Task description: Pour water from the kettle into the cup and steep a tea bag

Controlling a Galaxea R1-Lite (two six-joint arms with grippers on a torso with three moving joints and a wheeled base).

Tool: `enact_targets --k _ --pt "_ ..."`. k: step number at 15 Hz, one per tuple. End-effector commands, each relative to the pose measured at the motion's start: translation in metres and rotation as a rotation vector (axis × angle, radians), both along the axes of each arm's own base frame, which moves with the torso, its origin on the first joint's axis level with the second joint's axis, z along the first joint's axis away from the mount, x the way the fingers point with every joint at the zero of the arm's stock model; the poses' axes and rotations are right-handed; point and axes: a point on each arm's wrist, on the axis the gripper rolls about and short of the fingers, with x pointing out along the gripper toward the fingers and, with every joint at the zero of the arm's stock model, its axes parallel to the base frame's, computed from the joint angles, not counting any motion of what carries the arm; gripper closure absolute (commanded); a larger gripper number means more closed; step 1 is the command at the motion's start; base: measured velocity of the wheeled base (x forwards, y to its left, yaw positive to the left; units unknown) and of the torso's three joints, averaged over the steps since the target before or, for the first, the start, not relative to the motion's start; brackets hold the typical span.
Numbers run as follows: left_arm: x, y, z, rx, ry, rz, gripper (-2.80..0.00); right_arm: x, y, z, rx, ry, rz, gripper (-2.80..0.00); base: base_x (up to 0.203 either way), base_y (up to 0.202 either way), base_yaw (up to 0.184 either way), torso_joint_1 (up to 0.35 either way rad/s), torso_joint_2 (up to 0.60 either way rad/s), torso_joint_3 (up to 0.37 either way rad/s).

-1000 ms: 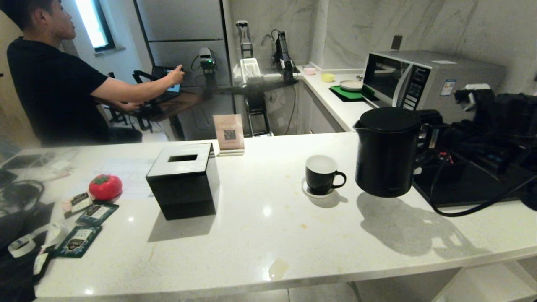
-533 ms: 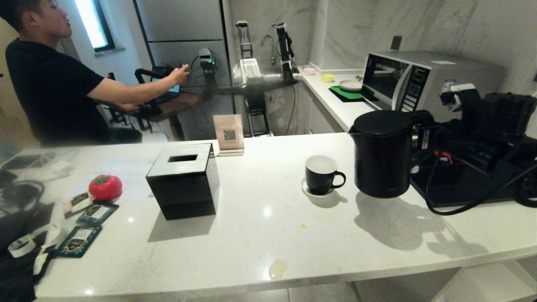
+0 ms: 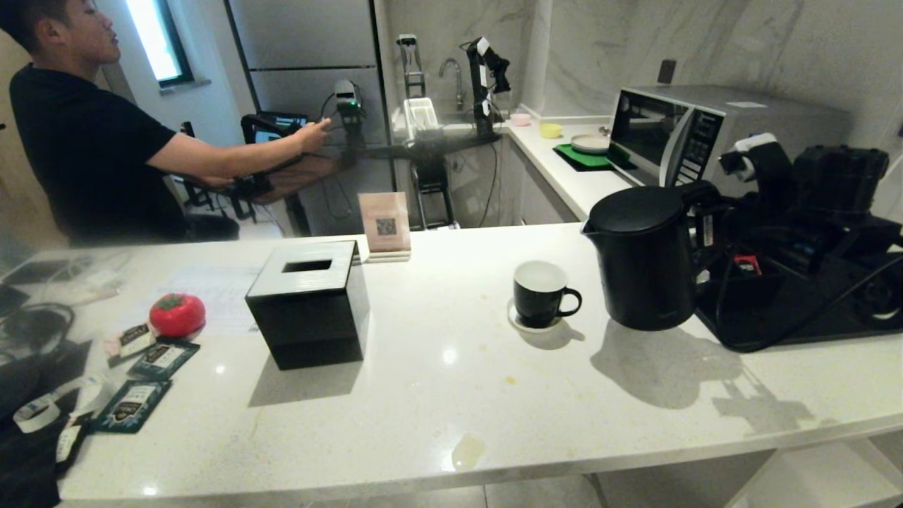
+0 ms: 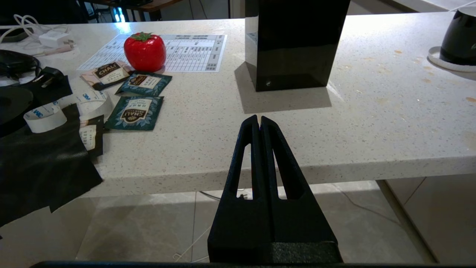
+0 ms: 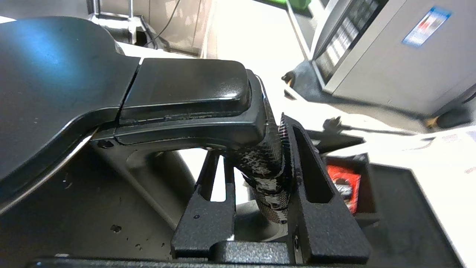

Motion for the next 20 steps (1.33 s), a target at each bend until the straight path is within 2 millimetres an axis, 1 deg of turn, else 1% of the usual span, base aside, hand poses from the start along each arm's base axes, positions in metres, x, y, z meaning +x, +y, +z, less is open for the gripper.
enact_targets --k 1,7,11,20 --pt "0.000 0.000 0.000 0.000 -0.001 0.001 0.00 0.001 0.004 0.001 -0.017 -0.003 0.010 0.00 0.000 0.000 0.000 0.000 0.00 0.000" --pt "0.000 0.000 0.000 0.000 -0.001 0.001 0.00 0.006 0.014 0.004 -0.073 -0.017 0.042 0.00 0.000 0.000 0.000 0.000 0.00 0.000" --pt "0.000 0.000 0.000 0.000 -0.001 0.001 0.00 0.012 0.022 0.003 -0.149 -0.022 0.063 0.00 0.000 0.000 0.000 0.000 0.00 0.000" --pt "0.000 0.000 0.000 0.000 -0.001 0.001 0.00 0.029 0.025 0.009 -0.248 -0.038 0.064 0.00 0.000 0.000 0.000 0.000 0.00 0.000"
